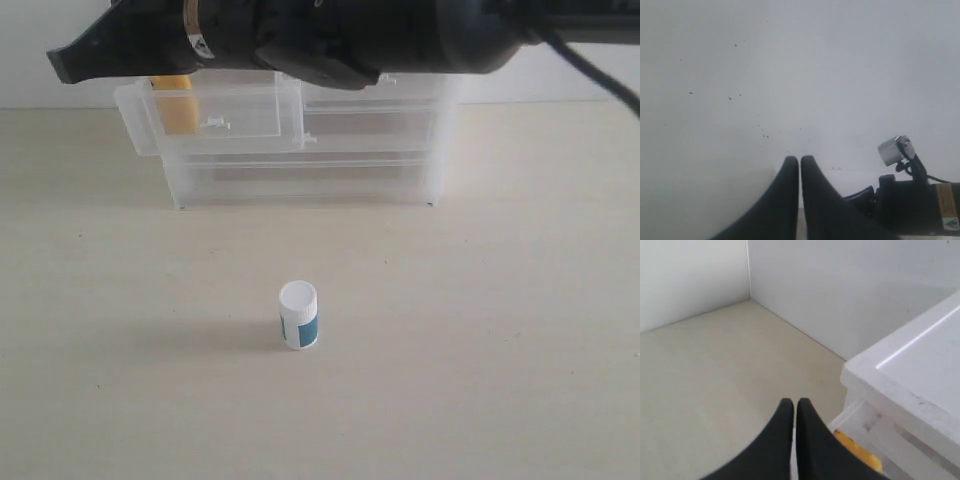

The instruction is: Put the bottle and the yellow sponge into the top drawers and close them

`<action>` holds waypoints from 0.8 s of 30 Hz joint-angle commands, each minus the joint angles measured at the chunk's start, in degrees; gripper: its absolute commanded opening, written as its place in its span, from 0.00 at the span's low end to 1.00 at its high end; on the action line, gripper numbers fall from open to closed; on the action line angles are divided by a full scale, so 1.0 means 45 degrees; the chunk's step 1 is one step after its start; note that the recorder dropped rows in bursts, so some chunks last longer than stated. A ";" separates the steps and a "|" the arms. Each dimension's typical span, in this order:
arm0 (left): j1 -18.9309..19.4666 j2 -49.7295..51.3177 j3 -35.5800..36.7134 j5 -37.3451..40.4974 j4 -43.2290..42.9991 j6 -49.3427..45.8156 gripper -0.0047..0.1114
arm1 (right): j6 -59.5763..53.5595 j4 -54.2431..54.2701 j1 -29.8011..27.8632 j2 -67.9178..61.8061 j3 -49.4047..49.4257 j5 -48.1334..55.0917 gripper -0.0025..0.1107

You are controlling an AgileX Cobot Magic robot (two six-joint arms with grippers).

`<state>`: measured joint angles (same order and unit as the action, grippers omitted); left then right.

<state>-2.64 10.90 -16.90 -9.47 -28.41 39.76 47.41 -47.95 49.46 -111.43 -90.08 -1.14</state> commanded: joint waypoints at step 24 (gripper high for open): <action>0.0029 -0.0038 0.0062 0.0103 0.0015 -0.0086 0.07 | -0.1821 0.0682 -0.0129 -0.0170 -0.1471 0.5585 0.05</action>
<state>-2.64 10.90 -16.90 -9.47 -28.41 39.76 42.27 -49.00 48.61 -112.86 -96.62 27.45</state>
